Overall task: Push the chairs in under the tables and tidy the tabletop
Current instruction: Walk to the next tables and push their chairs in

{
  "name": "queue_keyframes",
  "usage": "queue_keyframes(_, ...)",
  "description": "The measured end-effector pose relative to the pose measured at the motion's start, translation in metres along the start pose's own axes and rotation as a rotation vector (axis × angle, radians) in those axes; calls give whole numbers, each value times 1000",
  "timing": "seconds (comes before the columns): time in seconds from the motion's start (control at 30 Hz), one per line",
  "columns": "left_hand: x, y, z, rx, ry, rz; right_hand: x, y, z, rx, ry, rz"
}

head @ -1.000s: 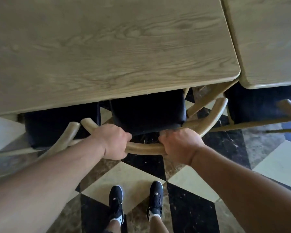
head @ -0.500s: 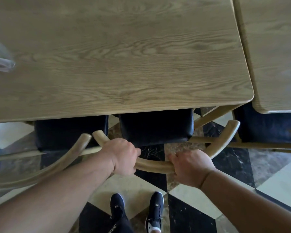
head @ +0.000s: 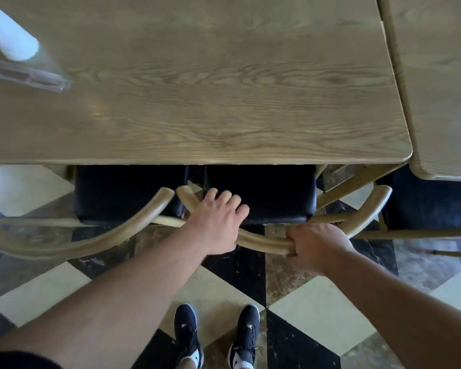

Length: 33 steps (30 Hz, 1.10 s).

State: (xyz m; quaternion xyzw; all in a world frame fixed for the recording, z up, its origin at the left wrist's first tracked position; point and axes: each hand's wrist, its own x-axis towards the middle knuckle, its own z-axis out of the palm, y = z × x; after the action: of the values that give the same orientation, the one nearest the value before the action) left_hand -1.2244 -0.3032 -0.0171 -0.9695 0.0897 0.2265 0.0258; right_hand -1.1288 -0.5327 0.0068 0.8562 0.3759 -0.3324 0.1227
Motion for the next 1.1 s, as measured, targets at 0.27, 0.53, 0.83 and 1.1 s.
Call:
queue_keyframes(0.27, -98, -90, 36, -298, 373, -548, 42, -126, -39, 224, 26, -103)
queue_keyframes(0.53, -91, -129, 57, -590, -61, -659, 113, -181, -43, 330, 147, 28)
queue_keyframes(0.83, -89, -138, 47, -642, -122, -595, 109, -185, -50, 335, 122, 38)
queue_keyframes(1.1, -89, -140, 51, -649, -104, -574, 110, -186, -51, 333, 110, 43)
